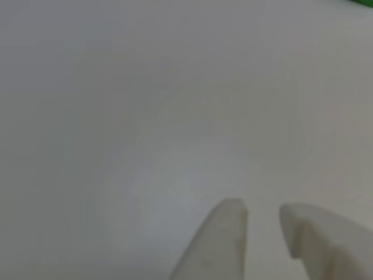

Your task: Pick up green cube and drop it in the blue box

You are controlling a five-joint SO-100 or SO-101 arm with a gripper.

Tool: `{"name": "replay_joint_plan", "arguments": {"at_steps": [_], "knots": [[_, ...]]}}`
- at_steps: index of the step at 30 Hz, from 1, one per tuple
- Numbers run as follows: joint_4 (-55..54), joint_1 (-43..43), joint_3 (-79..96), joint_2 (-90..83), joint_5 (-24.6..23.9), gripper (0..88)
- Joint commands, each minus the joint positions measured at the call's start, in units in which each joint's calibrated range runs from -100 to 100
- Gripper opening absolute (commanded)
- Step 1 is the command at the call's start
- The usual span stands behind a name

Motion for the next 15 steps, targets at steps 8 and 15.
{"name": "replay_joint_plan", "arguments": {"at_steps": [8, 15], "knots": [[-10.05, 0.05, -1.45, -0.91, 0.15, 1.8], [-10.13, 0.05, -1.54, -0.91, 0.15, 1.8]]}}
